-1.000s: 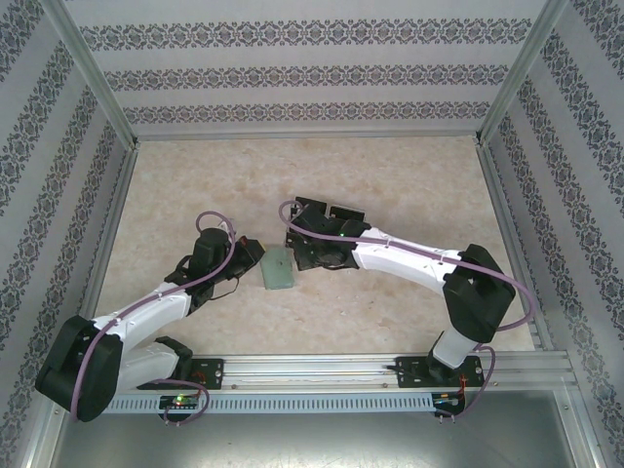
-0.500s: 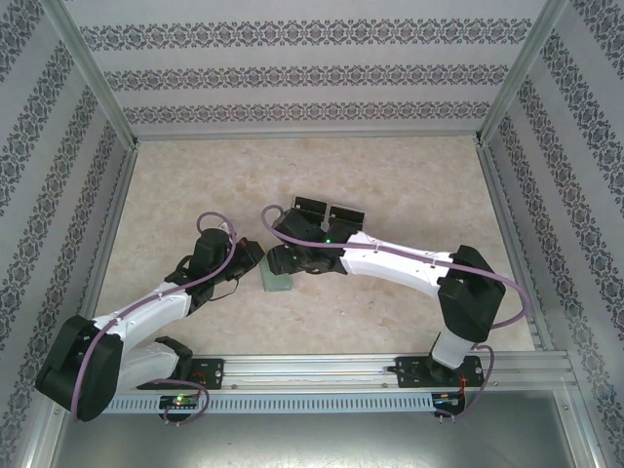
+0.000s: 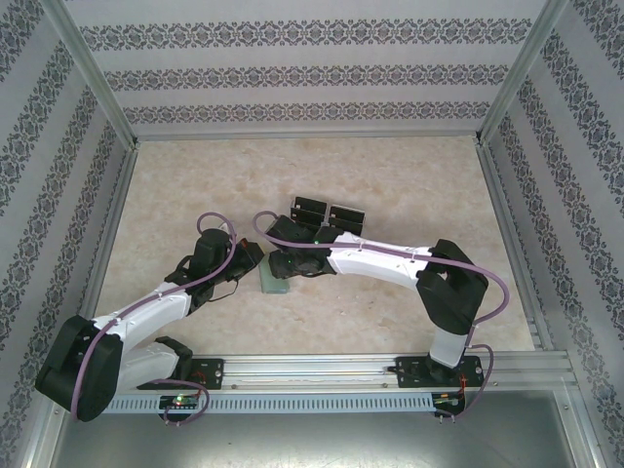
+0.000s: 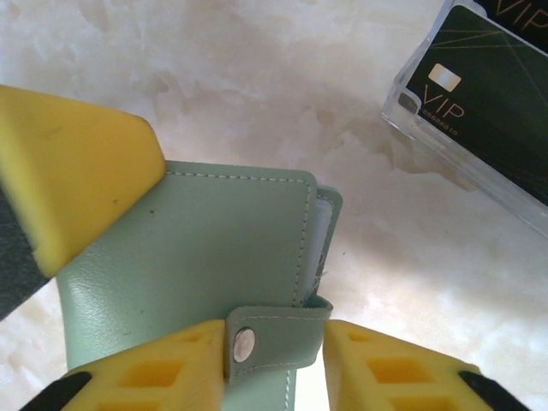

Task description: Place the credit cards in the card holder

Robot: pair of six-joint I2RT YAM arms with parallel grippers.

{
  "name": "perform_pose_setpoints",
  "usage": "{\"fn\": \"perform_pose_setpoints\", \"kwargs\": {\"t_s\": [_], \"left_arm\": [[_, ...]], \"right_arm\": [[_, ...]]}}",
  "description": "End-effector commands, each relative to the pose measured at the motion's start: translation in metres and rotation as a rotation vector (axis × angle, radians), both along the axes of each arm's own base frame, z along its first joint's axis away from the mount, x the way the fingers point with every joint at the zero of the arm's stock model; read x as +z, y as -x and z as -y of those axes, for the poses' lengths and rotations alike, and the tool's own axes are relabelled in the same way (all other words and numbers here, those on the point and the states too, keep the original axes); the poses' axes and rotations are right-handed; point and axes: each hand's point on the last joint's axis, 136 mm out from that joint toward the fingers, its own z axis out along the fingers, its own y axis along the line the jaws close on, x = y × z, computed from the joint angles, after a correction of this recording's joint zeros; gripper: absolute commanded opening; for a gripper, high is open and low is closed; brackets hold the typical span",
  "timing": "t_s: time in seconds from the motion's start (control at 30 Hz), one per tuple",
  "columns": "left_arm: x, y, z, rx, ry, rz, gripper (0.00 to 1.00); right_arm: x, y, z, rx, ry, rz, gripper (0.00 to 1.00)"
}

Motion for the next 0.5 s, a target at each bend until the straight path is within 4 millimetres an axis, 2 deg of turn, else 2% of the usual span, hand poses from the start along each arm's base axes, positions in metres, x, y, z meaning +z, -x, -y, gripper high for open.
{"fn": "perform_pose_setpoints", "kwargs": {"t_s": [0.0, 0.07, 0.1, 0.47], "left_arm": [[0.021, -0.005, 0.004, -0.008, 0.005, 0.056, 0.00], [0.021, -0.005, 0.003, -0.006, 0.005, 0.055, 0.00], [0.022, -0.005, 0.003, -0.004, 0.006, 0.055, 0.00], [0.020, -0.002, 0.001, -0.006, -0.007, 0.052, 0.00]], "right_arm": [[-0.006, -0.002, 0.006, -0.010, 0.041, 0.008, 0.16], [-0.008, -0.002, 0.009, -0.012, 0.041, 0.001, 0.02], [-0.008, -0.002, 0.011, -0.016, 0.034, -0.004, 0.00], [-0.008, -0.005, 0.048, -0.088, -0.001, -0.024, 0.00]]}}
